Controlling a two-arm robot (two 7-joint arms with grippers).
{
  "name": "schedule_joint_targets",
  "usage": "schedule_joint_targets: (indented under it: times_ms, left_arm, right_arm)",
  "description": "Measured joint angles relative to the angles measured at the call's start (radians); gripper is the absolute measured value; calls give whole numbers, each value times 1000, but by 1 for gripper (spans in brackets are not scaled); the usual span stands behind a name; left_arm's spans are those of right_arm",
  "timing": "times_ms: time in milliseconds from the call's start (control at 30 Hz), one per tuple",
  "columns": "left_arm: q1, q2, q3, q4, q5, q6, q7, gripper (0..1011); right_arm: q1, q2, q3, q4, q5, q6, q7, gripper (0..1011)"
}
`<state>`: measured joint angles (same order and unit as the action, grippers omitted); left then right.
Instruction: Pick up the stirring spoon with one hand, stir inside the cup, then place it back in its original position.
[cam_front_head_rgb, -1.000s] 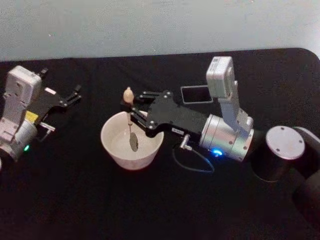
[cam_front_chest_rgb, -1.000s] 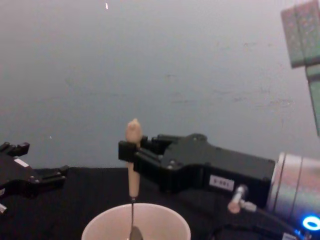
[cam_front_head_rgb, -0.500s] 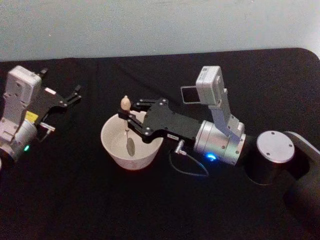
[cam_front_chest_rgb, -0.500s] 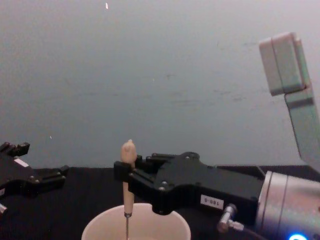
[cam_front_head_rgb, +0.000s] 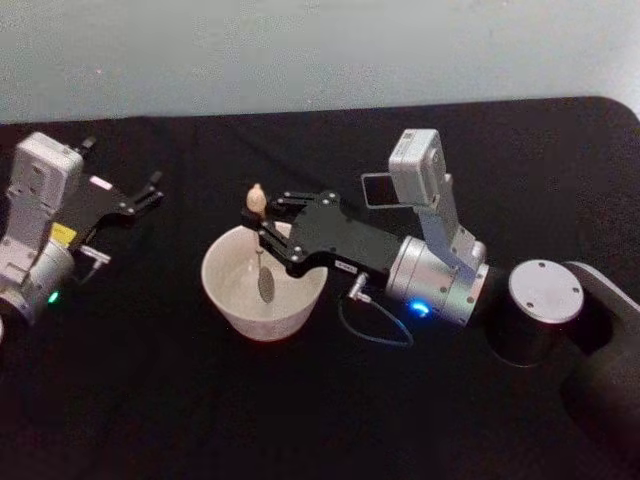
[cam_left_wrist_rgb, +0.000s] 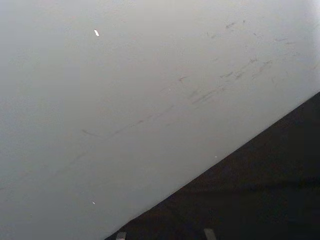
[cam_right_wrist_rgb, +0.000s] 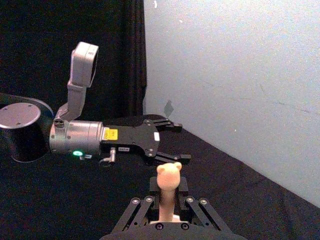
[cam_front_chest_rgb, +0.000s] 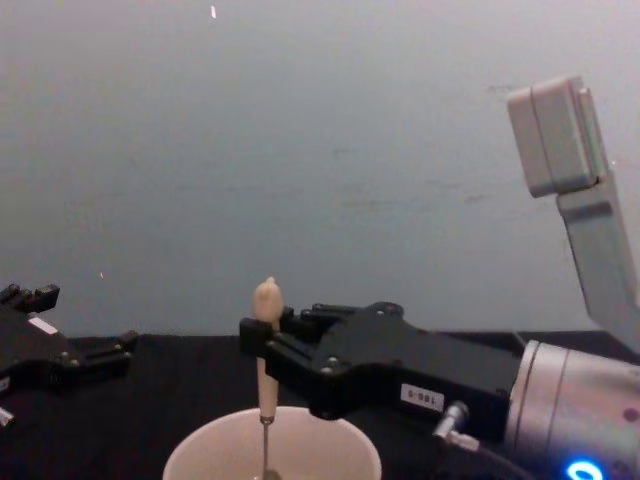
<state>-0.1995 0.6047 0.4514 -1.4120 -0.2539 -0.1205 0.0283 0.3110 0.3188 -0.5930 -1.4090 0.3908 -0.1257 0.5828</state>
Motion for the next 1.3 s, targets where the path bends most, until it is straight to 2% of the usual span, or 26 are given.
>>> schedule_joint_targets:
  times_ms: [833,1300]
  left_arm:
    - [0,0,0,0,0,0,0,1001]
    - [0,0,0,0,0,0,0,1001]
  right_arm:
    - [2,-16,21,32,-27,6,-19,210]
    - [-19,12,42,-3,-24,16,-17,210]
